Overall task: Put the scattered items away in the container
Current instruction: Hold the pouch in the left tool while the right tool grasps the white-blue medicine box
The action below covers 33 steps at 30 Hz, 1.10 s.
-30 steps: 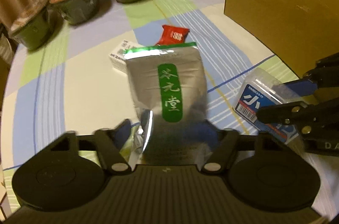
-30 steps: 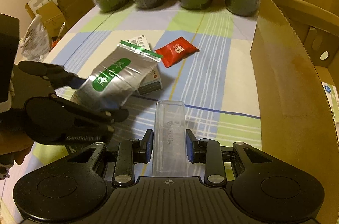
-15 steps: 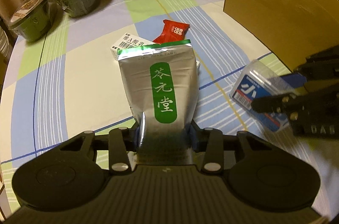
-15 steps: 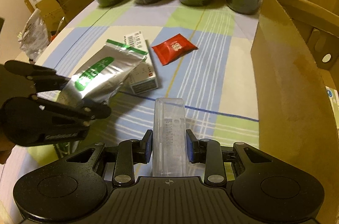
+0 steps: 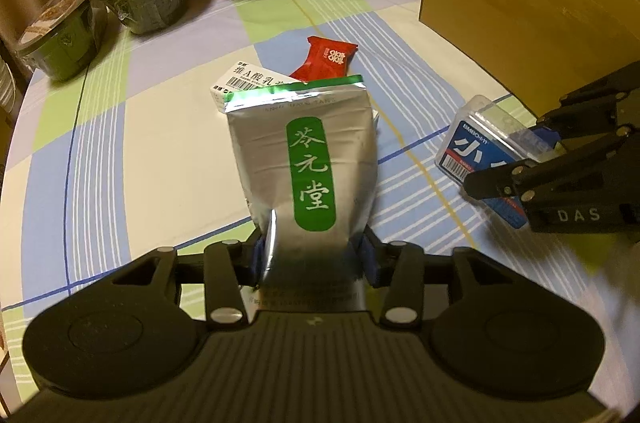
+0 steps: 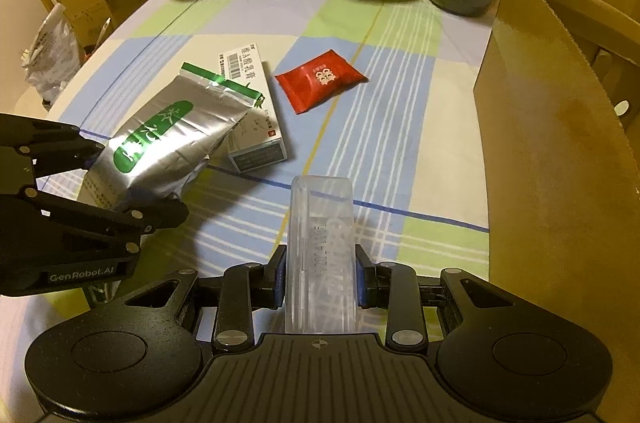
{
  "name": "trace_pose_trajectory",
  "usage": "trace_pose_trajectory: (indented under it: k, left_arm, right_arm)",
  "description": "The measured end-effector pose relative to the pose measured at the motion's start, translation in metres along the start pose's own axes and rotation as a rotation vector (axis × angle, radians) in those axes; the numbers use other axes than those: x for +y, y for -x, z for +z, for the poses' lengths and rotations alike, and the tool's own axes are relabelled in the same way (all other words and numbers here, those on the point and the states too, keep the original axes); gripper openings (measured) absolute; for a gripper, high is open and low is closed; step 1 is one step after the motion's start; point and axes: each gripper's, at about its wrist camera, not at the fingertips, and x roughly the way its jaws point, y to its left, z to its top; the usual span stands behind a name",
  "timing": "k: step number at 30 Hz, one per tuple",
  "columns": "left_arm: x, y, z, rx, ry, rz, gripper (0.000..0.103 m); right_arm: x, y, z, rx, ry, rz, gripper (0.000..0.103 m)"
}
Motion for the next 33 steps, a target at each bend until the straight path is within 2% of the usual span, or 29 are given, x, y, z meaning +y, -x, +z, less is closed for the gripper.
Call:
trace_pose_trajectory:
  k: [5,11,25,33]
  left_arm:
    - [-0.002,-0.001,0.0,0.0,-0.008,0.005,0.045]
    - [-0.002,0.001,0.001,-0.002,-0.003,-0.002,0.035]
    - [0.0,0.014,0.003,-0.044,0.052,-0.02,0.035]
    - [-0.012,0.033,0.004,-0.079,0.076,-0.034,0.035]
  right_arm:
    - [0.002,-0.002,0.0,0.014,-0.001,0.002,0.034]
    - [0.007,-0.001,-0.002,0.023,0.003,0.056,0.034]
    - [0.006,0.015,0.005,-0.047,-0.022,0.075,0.034]
    - [0.003,0.03,0.002,-0.101,-0.052,0.065,0.034]
